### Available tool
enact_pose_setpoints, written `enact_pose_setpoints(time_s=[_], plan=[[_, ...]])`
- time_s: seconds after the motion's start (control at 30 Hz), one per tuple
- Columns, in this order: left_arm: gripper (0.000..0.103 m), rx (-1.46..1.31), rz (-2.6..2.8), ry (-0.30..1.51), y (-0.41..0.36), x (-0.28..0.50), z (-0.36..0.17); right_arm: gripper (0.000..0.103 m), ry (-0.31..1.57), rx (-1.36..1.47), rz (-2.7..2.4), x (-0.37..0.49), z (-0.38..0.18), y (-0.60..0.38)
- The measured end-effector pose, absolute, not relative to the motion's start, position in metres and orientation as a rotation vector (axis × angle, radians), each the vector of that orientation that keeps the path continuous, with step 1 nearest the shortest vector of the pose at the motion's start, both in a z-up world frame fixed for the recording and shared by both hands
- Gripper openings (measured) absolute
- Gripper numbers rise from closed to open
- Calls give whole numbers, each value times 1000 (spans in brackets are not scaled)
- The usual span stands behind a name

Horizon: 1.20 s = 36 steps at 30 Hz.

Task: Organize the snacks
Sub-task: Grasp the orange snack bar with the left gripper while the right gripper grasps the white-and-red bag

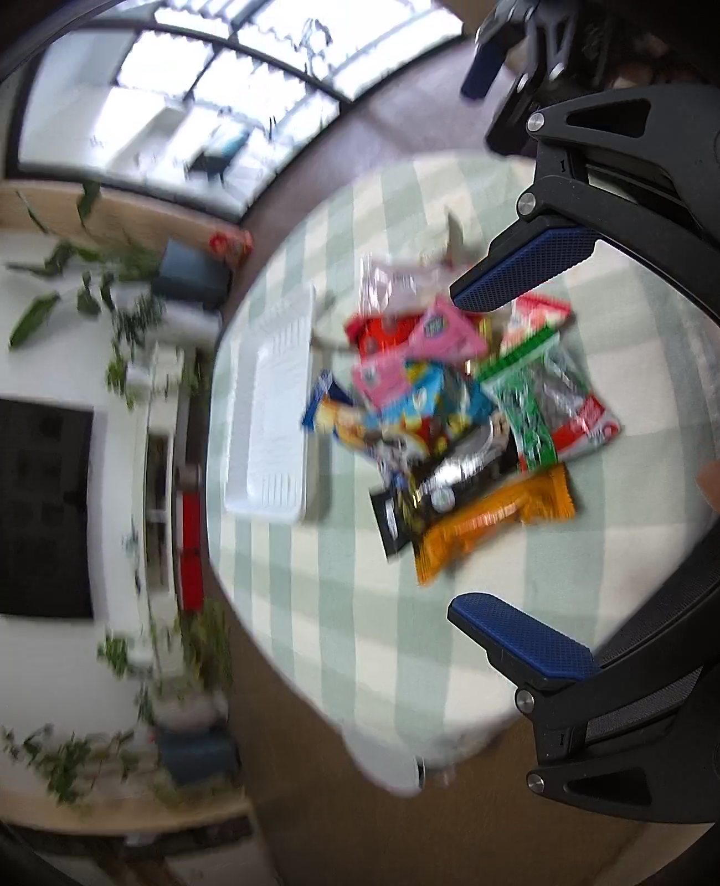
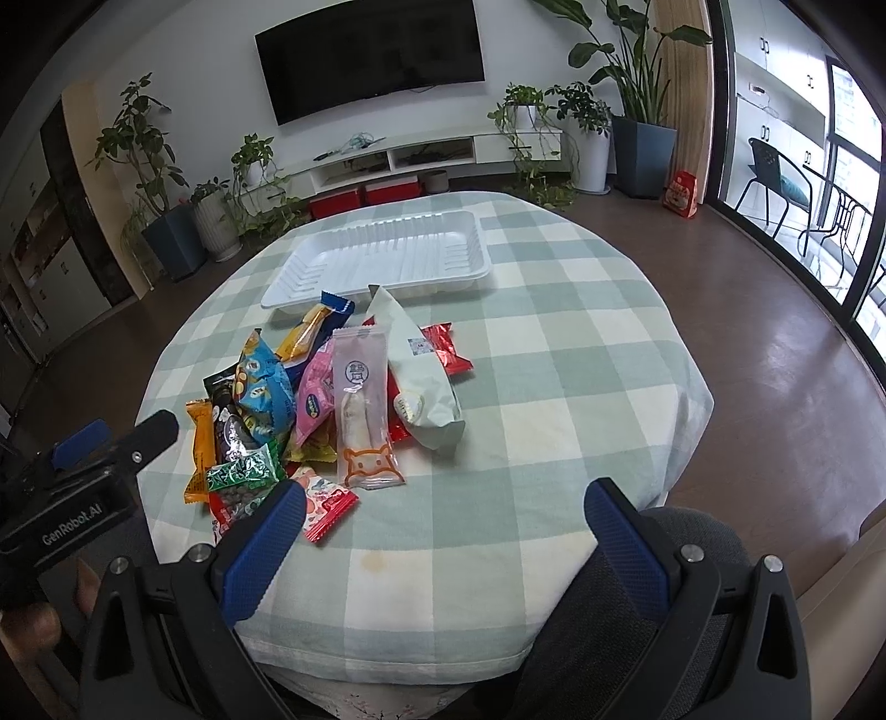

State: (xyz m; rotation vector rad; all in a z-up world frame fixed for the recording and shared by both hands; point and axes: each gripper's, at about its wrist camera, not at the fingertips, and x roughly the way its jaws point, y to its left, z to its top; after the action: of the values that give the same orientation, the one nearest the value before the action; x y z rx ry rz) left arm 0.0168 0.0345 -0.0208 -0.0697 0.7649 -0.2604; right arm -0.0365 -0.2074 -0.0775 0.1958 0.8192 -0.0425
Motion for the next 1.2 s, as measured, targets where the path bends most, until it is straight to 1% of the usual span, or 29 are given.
enact_pose_setpoints(time_s=[0.03, 0.07, 0.13, 0.23, 0.33, 0.43, 0.47, 0.5, 0.6, 0.7, 0.83, 0.87, 0.9, 0.97, 1.0, 1.13, 1.2], plan=[[103, -100, -308, 788, 41, 19, -23, 103, 819, 201, -45, -36, -78, -209], [103, -104, -310, 850, 46, 21, -29, 103, 819, 207, -46, -35, -78, -211], [103, -45, -253, 898, 52, 18, -36, 103, 821, 220, -43, -34, -79, -215], [103, -54, -240, 905, 66, 9, -46, 103, 831, 237, -34, -32, -82, -222], [103, -164, -236, 959, 82, 14, -60, 103, 833, 262, -18, -27, -86, -226], [101, -207, -241, 940, 83, 20, -60, 103, 842, 315, 24, -23, -91, -230], [95, -198, -241, 941, 81, 26, -60, 103, 846, 332, 37, -23, -92, -232], [85, -194, -248, 954, 78, 34, -60, 102, 850, 341, 42, -22, -94, -234], [70, -165, -273, 1019, 71, 58, -67, 97, 855, 356, 54, -20, -97, -238], [68, -125, -258, 1076, 67, 77, -82, 95, 857, 369, 54, -17, -100, -241], [65, -109, -221, 1107, 69, 91, -96, 92, 870, 357, 54, -12, -104, -242], [61, -108, -211, 1113, 70, 94, -99, 92, 872, 353, 54, -11, -105, -242], [54, -107, -203, 1120, 73, 98, -102, 90, 877, 351, 58, -10, -106, -241], [46, -108, -194, 1133, 78, 105, -107, 86, 888, 350, 69, -7, -108, -240], [45, -106, -192, 1140, 80, 108, -109, 84, 892, 347, 72, -7, -108, -239], [45, -52, -196, 1157, 77, 117, -115, 82, 901, 337, 78, -4, -111, -237], [45, -27, -189, 1166, 74, 122, -116, 77, 907, 337, 85, -3, -111, -237]])
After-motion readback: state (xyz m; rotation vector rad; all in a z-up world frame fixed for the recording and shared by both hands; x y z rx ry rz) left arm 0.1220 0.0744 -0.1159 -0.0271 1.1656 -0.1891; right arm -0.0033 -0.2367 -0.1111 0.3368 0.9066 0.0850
